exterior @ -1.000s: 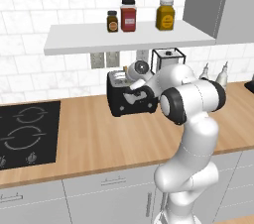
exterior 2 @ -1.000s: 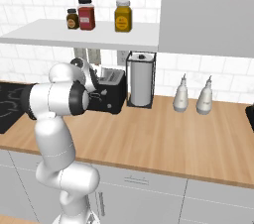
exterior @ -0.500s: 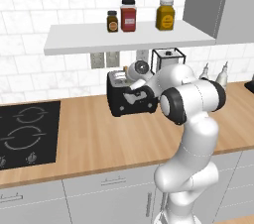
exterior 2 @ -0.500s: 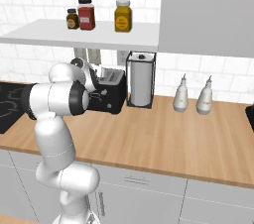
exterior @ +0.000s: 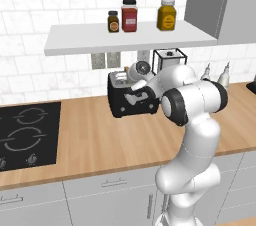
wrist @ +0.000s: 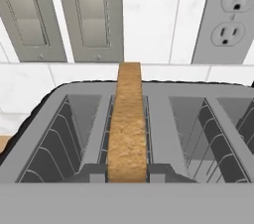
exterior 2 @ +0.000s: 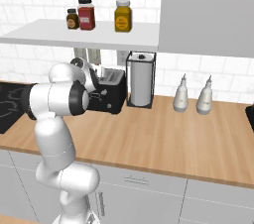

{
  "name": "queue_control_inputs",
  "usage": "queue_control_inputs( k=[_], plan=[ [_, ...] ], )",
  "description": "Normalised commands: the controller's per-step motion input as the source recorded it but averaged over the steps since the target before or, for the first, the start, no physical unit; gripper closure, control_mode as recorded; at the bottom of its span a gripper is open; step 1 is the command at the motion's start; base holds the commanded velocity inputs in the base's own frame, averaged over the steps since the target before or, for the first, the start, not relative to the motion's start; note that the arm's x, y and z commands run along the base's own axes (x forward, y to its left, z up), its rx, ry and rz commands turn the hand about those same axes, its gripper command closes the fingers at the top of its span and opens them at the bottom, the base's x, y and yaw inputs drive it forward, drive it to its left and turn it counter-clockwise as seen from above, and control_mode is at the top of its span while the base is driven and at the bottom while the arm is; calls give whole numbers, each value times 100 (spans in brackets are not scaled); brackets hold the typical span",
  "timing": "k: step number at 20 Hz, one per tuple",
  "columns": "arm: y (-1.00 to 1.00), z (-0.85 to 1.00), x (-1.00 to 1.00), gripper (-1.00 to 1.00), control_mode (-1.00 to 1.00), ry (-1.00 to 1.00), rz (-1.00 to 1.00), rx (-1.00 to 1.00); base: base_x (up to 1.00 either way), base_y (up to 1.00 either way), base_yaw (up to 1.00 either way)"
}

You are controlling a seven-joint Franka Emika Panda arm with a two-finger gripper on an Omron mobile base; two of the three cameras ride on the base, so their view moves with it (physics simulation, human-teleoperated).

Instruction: Start the toaster. Once the lever pops up, take the bread to the plate on the dining counter.

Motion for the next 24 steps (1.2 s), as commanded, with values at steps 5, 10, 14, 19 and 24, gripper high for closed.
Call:
queue_control_inputs(
  k=[5, 10, 14, 19, 24],
  plan=[
    [0, 21, 0, 100, -100, -4, 0, 0, 0, 0, 0],
    [0, 32, -2, 100, -100, -2, 0, 0, 0, 0, 0],
    [0, 27, -16, 100, -100, 0, 0, 0, 0, 0, 0],
    [0, 25, -35, 100, -100, -1, 0, 0, 0, 0, 0],
    [0, 34, -31, 100, -100, -2, 0, 0, 0, 0, 0]
  ],
)
